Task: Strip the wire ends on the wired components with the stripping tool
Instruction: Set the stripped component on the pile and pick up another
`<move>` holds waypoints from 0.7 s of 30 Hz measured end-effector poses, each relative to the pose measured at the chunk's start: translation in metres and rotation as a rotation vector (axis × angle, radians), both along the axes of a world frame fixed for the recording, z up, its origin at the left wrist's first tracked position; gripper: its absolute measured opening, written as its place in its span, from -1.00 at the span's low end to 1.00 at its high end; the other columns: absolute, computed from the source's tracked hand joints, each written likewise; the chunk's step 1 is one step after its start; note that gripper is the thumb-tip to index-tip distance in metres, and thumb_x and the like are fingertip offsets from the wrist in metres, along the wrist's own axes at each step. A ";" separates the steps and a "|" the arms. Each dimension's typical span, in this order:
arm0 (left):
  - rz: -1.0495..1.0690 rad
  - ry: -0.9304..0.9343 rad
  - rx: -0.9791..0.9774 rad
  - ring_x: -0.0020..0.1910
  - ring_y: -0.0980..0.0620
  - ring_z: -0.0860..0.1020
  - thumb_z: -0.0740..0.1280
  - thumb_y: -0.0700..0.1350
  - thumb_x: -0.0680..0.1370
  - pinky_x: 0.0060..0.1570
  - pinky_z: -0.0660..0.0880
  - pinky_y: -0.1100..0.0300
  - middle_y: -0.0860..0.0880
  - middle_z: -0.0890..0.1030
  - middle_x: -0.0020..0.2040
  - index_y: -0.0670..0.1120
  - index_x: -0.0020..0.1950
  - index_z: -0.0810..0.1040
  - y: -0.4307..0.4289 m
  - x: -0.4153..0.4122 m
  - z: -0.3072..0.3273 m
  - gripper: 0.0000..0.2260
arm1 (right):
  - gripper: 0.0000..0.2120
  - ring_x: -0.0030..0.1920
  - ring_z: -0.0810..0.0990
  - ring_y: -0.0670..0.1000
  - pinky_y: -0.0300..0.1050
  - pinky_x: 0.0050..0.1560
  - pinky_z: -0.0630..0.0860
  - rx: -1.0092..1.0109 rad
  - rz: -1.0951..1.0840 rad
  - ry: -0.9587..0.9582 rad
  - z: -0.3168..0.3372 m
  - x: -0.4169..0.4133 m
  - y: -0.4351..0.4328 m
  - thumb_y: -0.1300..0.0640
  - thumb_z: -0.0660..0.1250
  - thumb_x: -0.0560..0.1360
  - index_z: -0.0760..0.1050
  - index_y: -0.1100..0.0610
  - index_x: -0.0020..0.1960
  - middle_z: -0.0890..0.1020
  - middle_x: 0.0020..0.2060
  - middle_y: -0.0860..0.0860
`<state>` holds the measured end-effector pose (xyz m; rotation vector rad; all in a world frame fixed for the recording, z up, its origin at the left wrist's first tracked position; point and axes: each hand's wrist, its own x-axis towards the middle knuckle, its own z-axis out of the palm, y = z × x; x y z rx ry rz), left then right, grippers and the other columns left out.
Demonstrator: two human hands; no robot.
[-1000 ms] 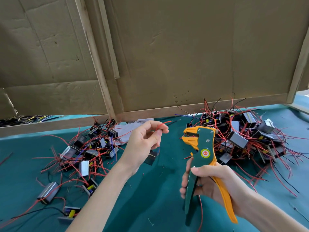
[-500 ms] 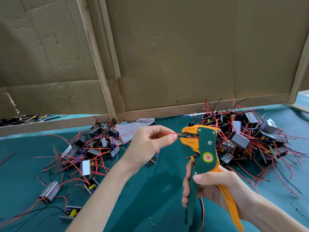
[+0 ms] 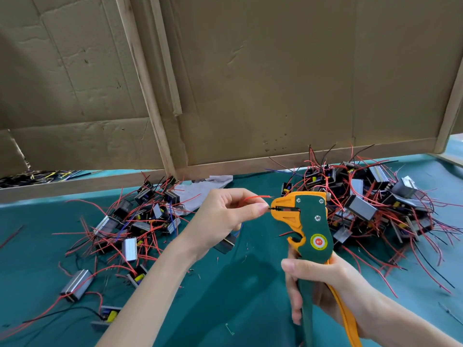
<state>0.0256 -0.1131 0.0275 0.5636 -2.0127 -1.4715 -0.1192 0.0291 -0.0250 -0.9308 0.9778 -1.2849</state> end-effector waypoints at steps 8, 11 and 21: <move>-0.064 0.103 0.250 -0.38 0.13 0.26 0.23 -0.04 0.51 -0.38 0.26 0.36 0.00 0.64 -0.18 -0.12 -0.15 0.49 0.002 -0.007 -0.012 -0.83 | -0.66 -0.38 0.56 0.27 0.14 -0.29 0.57 0.017 -0.113 -0.167 -0.006 -0.004 -0.010 0.11 0.60 0.17 0.49 0.22 -0.27 0.51 -0.38 0.30; 0.009 0.115 0.131 -0.38 0.17 0.30 0.26 -0.02 0.49 -0.38 0.24 0.34 0.05 0.64 -0.19 -0.08 -0.14 0.60 -0.002 -0.003 -0.005 -0.82 | -0.70 -0.25 0.59 0.33 0.24 -0.12 0.56 -0.052 -0.027 -0.188 -0.001 -0.007 -0.011 0.15 0.59 0.24 0.51 0.22 -0.19 0.55 -0.29 0.33; -0.026 -0.014 -0.068 -0.43 0.25 0.38 0.30 -0.09 0.55 -0.38 0.27 0.44 0.20 0.52 -0.39 -0.07 -0.16 0.62 0.006 0.004 0.005 -0.85 | -0.71 -0.29 0.59 0.30 0.16 -0.20 0.57 -0.080 0.069 -0.120 0.008 0.002 -0.001 0.25 0.45 0.30 0.38 0.31 -0.10 0.55 -0.31 0.37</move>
